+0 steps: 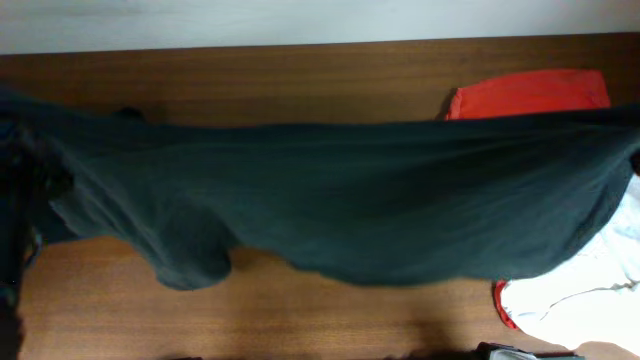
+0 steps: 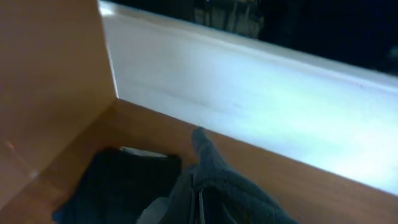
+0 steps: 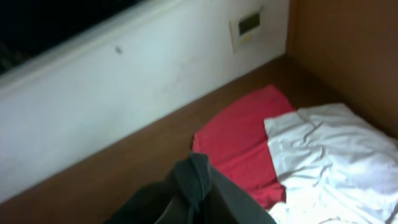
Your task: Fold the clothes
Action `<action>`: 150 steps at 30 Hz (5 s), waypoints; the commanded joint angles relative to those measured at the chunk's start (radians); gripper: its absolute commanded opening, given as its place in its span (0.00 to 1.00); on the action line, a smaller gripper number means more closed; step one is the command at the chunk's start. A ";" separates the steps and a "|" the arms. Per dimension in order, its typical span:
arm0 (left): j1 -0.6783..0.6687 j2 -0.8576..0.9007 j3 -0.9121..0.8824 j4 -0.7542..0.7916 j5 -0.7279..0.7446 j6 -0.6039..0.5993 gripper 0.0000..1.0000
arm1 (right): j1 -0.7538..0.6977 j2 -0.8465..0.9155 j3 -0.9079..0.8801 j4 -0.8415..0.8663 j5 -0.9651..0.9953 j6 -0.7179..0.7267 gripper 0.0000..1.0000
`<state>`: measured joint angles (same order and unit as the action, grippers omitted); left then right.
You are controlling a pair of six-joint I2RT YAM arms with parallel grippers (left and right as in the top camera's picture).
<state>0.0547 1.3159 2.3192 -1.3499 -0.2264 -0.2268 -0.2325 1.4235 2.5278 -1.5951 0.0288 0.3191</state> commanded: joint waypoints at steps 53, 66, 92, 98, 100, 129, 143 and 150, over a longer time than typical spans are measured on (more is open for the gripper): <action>0.101 0.166 -0.864 -0.225 0.250 0.099 0.00 | -0.023 0.216 -1.135 0.045 0.036 -0.035 0.04; 0.101 -0.066 -1.112 0.029 0.181 -0.032 0.00 | -0.062 0.021 -1.306 0.215 0.026 -0.034 0.07; 0.068 0.414 -1.186 0.995 0.320 -0.034 0.01 | 0.005 0.397 -1.306 1.109 -0.113 -0.042 0.14; 0.063 0.414 -1.185 0.764 0.320 -0.034 0.87 | 0.001 0.397 -1.306 0.961 -0.095 -0.050 0.76; 0.063 0.414 -1.185 0.623 0.319 0.001 0.92 | 0.002 0.397 -1.306 0.874 -0.096 -0.050 0.74; 0.064 0.414 -1.337 0.610 0.106 0.004 0.47 | 0.002 0.453 -1.362 0.756 -0.043 -0.049 0.04; 0.118 0.414 -1.335 0.581 0.241 -0.049 0.55 | 0.001 0.453 -1.362 0.712 -0.013 -0.050 0.04; 0.118 0.414 -1.335 0.608 0.227 -0.049 0.60 | 0.001 0.453 -1.362 0.711 -0.013 -0.054 0.05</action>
<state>0.1715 1.7271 0.9890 -0.7601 0.0010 -0.2771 -0.2310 1.8713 1.1740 -0.8825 0.0002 0.2630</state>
